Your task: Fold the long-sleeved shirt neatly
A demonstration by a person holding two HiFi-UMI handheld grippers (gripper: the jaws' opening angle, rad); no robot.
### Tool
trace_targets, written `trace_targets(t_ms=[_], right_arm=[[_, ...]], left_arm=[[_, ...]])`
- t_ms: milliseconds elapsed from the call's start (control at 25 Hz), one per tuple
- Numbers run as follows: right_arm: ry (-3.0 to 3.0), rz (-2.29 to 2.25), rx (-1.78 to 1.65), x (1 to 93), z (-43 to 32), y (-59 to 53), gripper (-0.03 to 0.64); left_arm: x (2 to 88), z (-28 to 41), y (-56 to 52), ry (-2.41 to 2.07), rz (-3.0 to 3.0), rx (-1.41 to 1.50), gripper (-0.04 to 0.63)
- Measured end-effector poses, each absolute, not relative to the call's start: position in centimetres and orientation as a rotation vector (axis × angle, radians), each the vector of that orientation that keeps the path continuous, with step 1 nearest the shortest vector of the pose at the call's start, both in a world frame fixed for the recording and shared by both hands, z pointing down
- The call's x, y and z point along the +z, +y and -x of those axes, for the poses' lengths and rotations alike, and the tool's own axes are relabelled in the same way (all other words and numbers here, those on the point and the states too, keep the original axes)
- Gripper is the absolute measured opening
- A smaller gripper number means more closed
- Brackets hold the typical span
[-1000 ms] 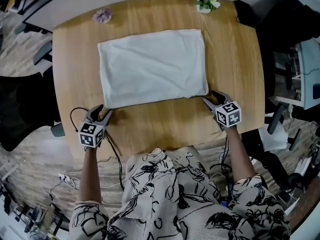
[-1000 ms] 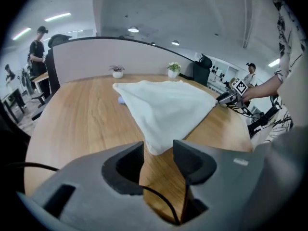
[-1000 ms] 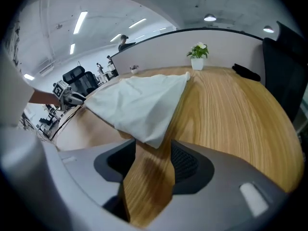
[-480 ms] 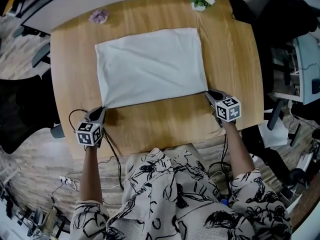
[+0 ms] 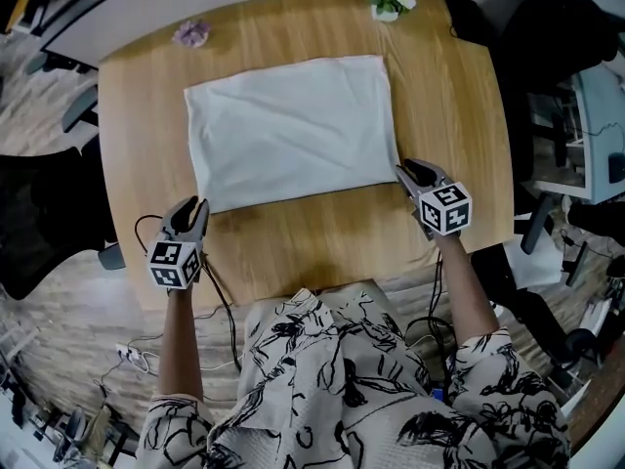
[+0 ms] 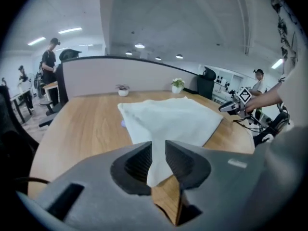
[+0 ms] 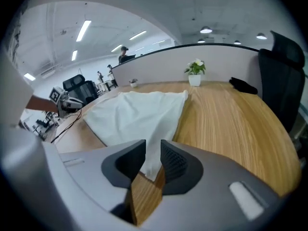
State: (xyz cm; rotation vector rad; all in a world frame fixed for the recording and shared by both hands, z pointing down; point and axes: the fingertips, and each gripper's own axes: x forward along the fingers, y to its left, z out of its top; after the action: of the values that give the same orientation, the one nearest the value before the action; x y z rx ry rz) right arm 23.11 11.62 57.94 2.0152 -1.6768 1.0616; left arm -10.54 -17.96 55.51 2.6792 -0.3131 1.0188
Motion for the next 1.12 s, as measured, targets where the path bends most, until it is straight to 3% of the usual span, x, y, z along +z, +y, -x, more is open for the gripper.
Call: trace_targets(t_ms=[240, 400, 480, 600, 920, 1120], right_arm=[[-1.680, -1.878, 1.118, 61.9, -21.6, 11.7, 0.106], [-1.733, -1.961, 1.093, 60.1, -22.6, 12.0, 0.104], [-1.797, -2.060, 1.005, 57.0, -23.2, 11.4, 0.094], [-1.887, -2.219, 0.840, 51.2, -23.9, 10.9, 0.006], [-1.885, -2.543, 0.401, 37.3, -25.4, 12.8, 0.006], [-1.828, -2.644, 0.081, 28.9, -22.5, 13.8, 0.006]], left_arm=[[61.4, 11.9, -15.9, -0.277, -2.540, 1.228, 0.099], [59.8, 12.4, -16.4, -0.359, -2.564, 1.132, 0.038], [57.0, 12.4, -17.1, -0.442, -2.605, 1.000, 0.006], [51.5, 12.5, -17.9, -0.591, -2.669, 0.773, 0.005], [33.6, 13.1, -16.5, -0.819, -2.950, 0.257, 0.005], [25.1, 15.1, -14.8, -0.857, -3.066, 0.016, 0.005]])
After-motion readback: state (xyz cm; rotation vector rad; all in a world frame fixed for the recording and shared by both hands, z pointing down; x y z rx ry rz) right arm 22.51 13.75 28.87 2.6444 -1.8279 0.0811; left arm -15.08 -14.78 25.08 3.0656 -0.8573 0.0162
